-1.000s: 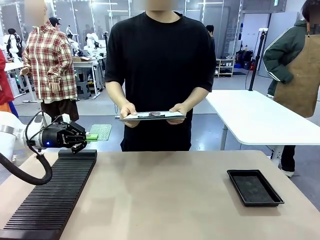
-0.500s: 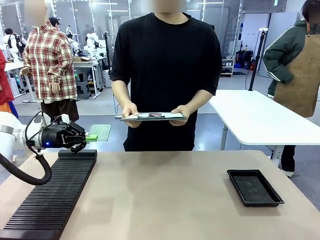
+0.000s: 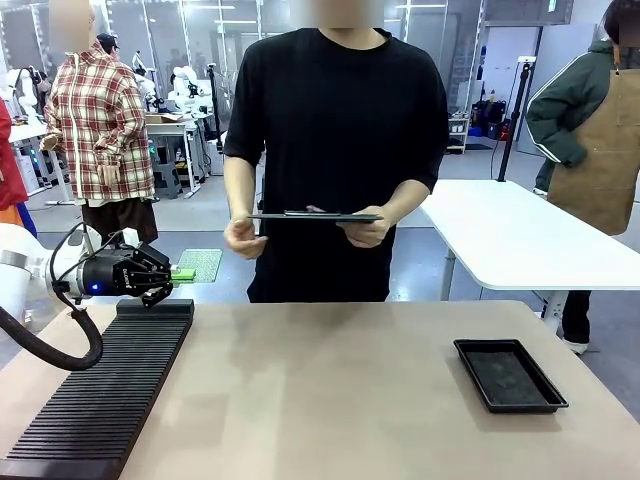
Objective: Inspect the PCB.
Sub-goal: Release the Blank PCB you were holding.
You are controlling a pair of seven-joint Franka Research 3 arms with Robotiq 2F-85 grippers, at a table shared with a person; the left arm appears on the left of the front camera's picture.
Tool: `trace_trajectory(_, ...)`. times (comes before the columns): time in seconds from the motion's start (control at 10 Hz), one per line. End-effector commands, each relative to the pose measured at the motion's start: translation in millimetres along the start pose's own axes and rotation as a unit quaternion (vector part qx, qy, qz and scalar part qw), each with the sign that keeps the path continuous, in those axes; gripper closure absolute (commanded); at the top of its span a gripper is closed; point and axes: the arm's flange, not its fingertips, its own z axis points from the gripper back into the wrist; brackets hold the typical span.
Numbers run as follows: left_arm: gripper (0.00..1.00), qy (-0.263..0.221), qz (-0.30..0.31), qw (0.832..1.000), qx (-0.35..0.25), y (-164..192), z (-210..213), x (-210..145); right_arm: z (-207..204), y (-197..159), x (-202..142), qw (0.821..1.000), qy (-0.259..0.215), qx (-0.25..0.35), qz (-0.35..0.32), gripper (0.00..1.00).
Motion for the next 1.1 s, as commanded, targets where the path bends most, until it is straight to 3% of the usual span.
trace_trajectory(0.0,0.97,-0.003,0.0,1.0,0.005,0.7,-0.3,0.8,1.3,1.0,-0.5,1.0,-0.002,0.002,0.002,0.0)
trace_trajectory(1.0,0.97,-0.003,0.0,1.0,0.005,0.7,-0.3,0.8,1.3,1.0,-0.5,1.0,-0.002,0.002,0.002,0.0)
